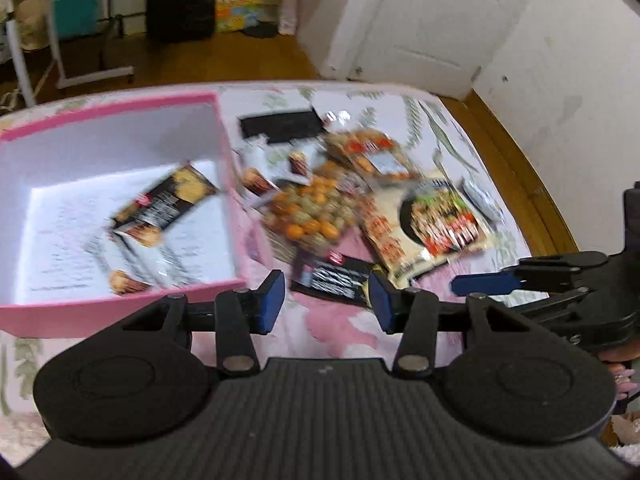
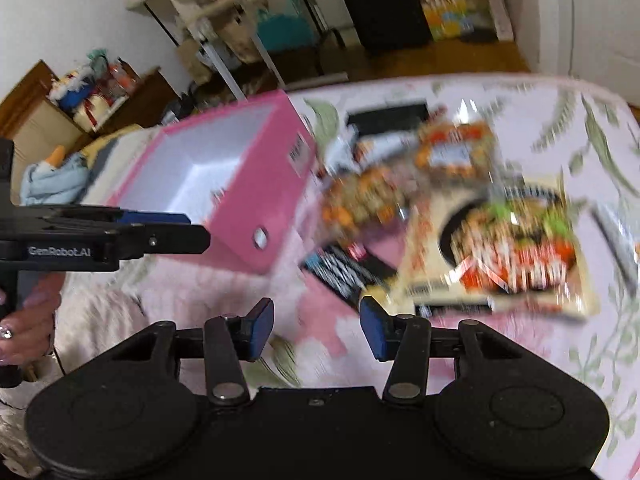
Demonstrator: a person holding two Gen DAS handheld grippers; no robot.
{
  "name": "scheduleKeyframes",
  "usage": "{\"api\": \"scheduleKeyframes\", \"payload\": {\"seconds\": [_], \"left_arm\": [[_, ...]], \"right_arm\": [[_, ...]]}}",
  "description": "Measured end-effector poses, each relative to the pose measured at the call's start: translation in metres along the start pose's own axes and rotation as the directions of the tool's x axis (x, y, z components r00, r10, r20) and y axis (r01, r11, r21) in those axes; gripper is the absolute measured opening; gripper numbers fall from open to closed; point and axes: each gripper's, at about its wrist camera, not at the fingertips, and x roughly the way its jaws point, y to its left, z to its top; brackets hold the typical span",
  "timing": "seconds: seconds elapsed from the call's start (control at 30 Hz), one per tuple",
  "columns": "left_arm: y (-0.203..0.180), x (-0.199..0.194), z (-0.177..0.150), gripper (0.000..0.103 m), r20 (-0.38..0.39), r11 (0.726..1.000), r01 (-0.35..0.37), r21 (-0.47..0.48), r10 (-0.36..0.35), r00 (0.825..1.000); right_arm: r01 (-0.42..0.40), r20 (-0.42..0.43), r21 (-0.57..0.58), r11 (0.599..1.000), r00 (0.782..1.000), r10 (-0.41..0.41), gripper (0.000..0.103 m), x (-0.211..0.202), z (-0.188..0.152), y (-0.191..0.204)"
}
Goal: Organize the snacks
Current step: 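Move the right gripper back to the large noodle pack, then grasp the large noodle pack with the right gripper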
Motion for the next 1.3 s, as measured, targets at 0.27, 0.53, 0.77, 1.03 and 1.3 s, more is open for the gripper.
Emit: {"api": "scheduleKeyframes", "payload": {"seconds": [0.27,0.53,0.77,1.03,1.3], "left_arm": [[-0.019,0.043,-0.009,0.045,-0.061,0.998,0.043,-0.037,-0.045,0.997],[-0.045,0.083,0.014,0.045,-0.006,0.990,0.064,-0.123,-0.065,0.998],[-0.073,0.143,0.020,0.049,-0.026,0.996,-0.052,-0.073,0.050,0.998],[-0.062,0.178,0.022,0.065,-0.109,0.985,0.019,-0.173,-0.039,0.993],[-0.071,0.181,0.020,0.061,-0.142,0.979,0.094,-0.180,-0.120,0.983]], "right_arm": [[0.056,-0.012,0.045,0.997,0.998,-0.055,0.053,-0.004,-0.019,-0.034],[0.178,0.106,0.032,0.984,0.978,-0.180,0.056,-0.040,0.018,-0.096],[0.251,0.060,0.054,0.966,0.965,-0.254,0.066,-0.001,0.047,-0.148],[0.121,-0.040,0.118,0.986,0.992,-0.117,0.071,0.035,0.047,-0.169],[0.096,-0.048,0.133,0.986,0.995,-0.091,0.064,0.036,0.043,-0.160]]}}
